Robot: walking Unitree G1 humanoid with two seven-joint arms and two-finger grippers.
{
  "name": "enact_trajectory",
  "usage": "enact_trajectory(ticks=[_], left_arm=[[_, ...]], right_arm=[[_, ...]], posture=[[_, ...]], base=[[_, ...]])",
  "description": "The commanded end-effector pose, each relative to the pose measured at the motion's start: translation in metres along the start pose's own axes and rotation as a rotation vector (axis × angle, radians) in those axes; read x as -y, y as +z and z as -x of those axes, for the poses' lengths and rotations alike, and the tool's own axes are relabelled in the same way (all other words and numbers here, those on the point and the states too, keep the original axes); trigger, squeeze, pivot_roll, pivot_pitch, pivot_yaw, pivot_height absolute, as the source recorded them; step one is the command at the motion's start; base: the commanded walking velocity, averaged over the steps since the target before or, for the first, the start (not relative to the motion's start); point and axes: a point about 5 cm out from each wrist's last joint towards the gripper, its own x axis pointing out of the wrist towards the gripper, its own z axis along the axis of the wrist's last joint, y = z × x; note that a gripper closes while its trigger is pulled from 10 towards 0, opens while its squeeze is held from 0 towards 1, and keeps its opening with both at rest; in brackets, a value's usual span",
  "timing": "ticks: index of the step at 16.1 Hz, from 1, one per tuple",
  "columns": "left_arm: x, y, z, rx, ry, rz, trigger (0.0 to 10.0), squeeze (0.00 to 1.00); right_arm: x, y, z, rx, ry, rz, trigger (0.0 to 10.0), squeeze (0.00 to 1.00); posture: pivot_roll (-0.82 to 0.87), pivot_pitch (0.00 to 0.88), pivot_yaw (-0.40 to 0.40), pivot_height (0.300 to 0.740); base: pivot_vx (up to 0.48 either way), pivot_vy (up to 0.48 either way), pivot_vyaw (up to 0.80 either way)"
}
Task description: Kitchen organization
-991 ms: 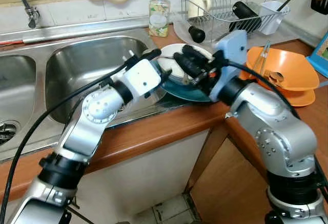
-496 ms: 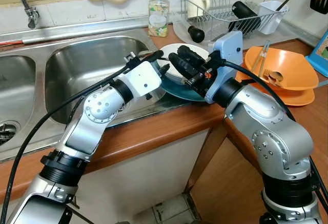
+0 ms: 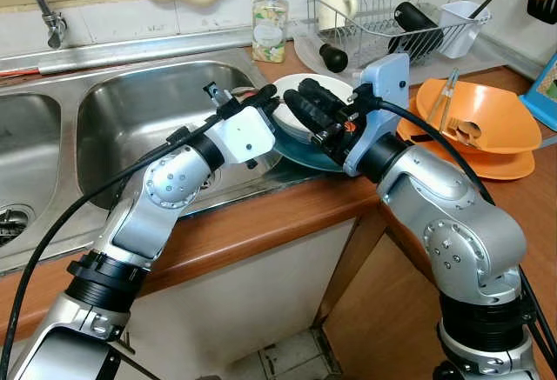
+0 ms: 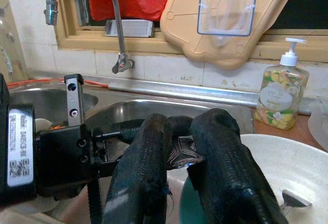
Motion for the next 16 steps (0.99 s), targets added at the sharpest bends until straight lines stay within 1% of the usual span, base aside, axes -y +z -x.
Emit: enact_trajectory(ticks=[1, 3, 4, 5, 6, 7, 9, 10, 11, 12, 13, 14, 16], left_arm=[[-0.007, 0.000, -0.002, 0.001, 0.024, -0.025, 0.0, 0.00], [-0.009, 0.000, -0.003, 0.006, 0.030, -0.050, 0.0, 0.00], [-0.010, 0.000, -0.003, 0.006, 0.028, -0.068, 0.0, 0.00], [-0.010, 0.000, -0.002, 0.003, 0.023, -0.088, 0.0, 0.00], [-0.011, 0.000, -0.002, 0.002, 0.023, -0.092, 0.0, 0.00], [-0.012, -0.002, -0.001, 0.000, 0.026, -0.096, 0.0, 0.00], [-0.017, -0.007, 0.002, -0.028, 0.034, -0.113, 0.0, 0.00], [-0.023, -0.017, 0.006, -0.076, 0.039, -0.126, 0.0, 0.00], [-0.025, -0.021, 0.008, -0.098, 0.039, -0.132, 0.0, 0.00], [-0.029, -0.032, 0.011, -0.156, 0.028, -0.146, 0.0, 0.00], [-0.034, -0.047, 0.014, -0.246, 0.010, -0.150, 0.0, 0.00], [-0.036, -0.050, 0.015, -0.265, 0.004, -0.155, 0.0, 0.00], [-0.040, -0.079, 0.022, -0.466, -0.052, -0.116, 0.0, 0.00]], right_arm=[[0.004, -0.001, 0.001, -0.015, -0.022, -0.014, 0.0, 0.00], [0.005, -0.001, 0.001, -0.016, -0.026, -0.017, 0.0, 0.00], [0.004, -0.001, 0.001, -0.014, -0.027, -0.015, 7.4, 0.00], [0.005, 0.000, 0.000, -0.007, -0.032, -0.013, 10.0, 0.00], [0.006, 0.000, 0.000, 0.001, -0.036, -0.031, 10.0, 1.00], [0.006, 0.001, 0.000, 0.008, -0.034, -0.043, 10.0, 1.00], [0.006, 0.003, 0.001, 0.009, -0.036, -0.003, 10.0, 1.00], [0.006, 0.003, 0.001, 0.011, -0.032, 0.015, 10.0, 0.00], [0.005, 0.004, 0.002, 0.010, -0.031, 0.021, 10.0, 0.00], [0.006, 0.002, 0.004, 0.001, -0.031, 0.028, 10.0, 0.00], [0.006, 0.000, 0.007, -0.019, -0.026, 0.040, 10.0, 0.00], [0.006, -0.001, 0.007, -0.025, -0.024, 0.044, 10.0, 0.00], [0.003, -0.006, 0.013, -0.082, 0.028, 0.095, 10.0, 0.00]], posture=[[-0.05, 0.000, -0.005, 0.740], [-0.05, 0.000, -0.004, 0.740], [-0.05, 0.000, -0.005, 0.740], [-0.05, 0.000, -0.005, 0.740], [-0.05, 0.000, -0.005, 0.740], [-0.05, 0.000, -0.004, 0.740], [-0.05, 0.000, -0.001, 0.740], [-0.05, 0.000, 0.001, 0.740], [-0.05, 0.000, 0.001, 0.740], [-0.05, 0.000, 0.002, 0.740], [-0.05, 0.000, 0.002, 0.740], [-0.05, 0.000, 0.002, 0.740], [-0.06, 0.000, 0.013, 0.740]], base=[[0.000, 0.000, 0.00], [0.000, 0.000, 0.00], [0.000, 0.000, 0.00], [0.000, 0.000, 0.00], [0.000, 0.000, 0.00], [0.000, 0.000, 0.00], [0.000, 0.000, 0.00], [0.000, 0.000, 0.00], [0.000, 0.000, 0.00], [0.000, 0.000, 0.00], [0.000, 0.000, 0.00], [0.000, 0.000, 0.00], [0.000, 0.000, 0.00]])
